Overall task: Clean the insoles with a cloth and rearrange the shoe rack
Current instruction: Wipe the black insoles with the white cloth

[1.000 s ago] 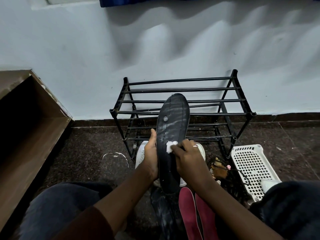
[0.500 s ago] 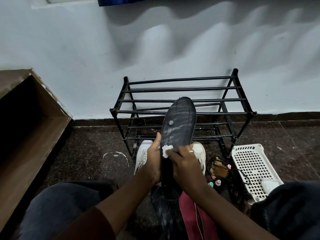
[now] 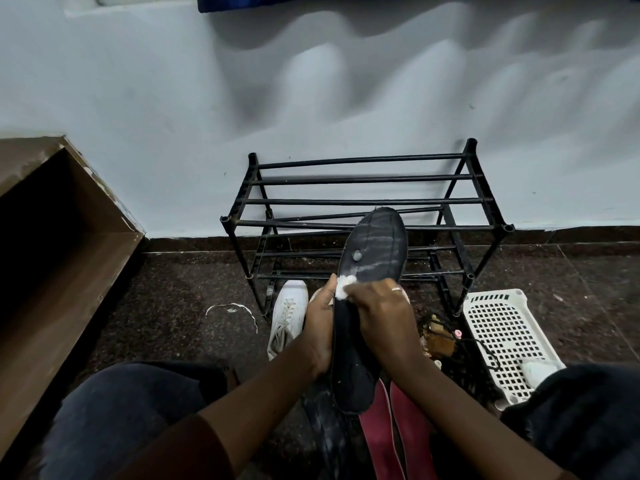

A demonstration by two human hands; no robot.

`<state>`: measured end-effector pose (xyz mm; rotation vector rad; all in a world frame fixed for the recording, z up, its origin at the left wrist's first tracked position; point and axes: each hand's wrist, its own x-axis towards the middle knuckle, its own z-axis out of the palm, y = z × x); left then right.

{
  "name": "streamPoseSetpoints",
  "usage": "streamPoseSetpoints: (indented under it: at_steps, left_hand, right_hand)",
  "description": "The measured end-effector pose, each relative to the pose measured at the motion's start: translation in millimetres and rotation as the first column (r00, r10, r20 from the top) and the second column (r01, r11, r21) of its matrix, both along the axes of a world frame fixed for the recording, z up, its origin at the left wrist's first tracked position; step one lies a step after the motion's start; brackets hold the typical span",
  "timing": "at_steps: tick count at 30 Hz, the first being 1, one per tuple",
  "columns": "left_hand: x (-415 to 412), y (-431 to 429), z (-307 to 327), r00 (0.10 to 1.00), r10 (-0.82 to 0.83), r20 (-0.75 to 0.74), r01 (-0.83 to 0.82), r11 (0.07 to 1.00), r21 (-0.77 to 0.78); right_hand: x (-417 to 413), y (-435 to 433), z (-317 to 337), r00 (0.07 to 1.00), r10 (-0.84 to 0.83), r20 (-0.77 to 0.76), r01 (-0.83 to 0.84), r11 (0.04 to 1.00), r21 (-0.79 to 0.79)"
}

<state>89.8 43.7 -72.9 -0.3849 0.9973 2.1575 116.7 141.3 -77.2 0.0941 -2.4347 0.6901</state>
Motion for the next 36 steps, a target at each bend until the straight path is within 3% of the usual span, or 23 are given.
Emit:
streamPoseSetpoints:
  at_steps: [4,8,13,19,24,27,31,36]
  left_hand:
    - [-1,0,5,0.999,0.039,-0.013,-0.038,0.998,0.041]
    - [-2,-1,0,0.998,0.054,0.022,-0.054,0.999,-0.004]
    - [1,6,1,0.998,0.024,0.057,-0.015,0.988,-0.151]
    - [9,12,3,0.996,-0.074,0.044,0.081,0.979,-0.187]
    - [1,2,-3,0.997,0.010,0.083,0.008,0.976,-0.216]
    - [-2,-2,-1,0.996,-0.021,0.082,0.041,0.967,-0.251]
    - [1,1,2,0.994,-0.049,0.098,0.065,0.984,-0.167]
    - [2,9,5,0.996,-0.076,0.039,0.082,0.973,-0.217]
  right_hand:
    - [13,-19,-5,0.996,0.083,0.013,-0.082,0.995,-0.065]
    - [8,-17,-8,0.994,0.103,0.038,-0.103,0.995,-0.018]
    - [-2,-3,-6,0.999,0.031,0.038,-0.033,0.998,0.049]
    - [-6,6,-4,0.993,-0.075,0.087,0.082,0.994,-0.077]
    - [12,-14,-3,0.994,0.023,0.110,-0.020,0.999,-0.032]
    - [20,-21,-3,0.987,0.033,0.156,-0.036,0.999,0.018]
    - [15,-22,-8,0.998,0.029,0.054,-0.029,1.000,0.000]
    - [5,-7,-6,0.998,0.002,0.057,-0.004,0.999,0.032]
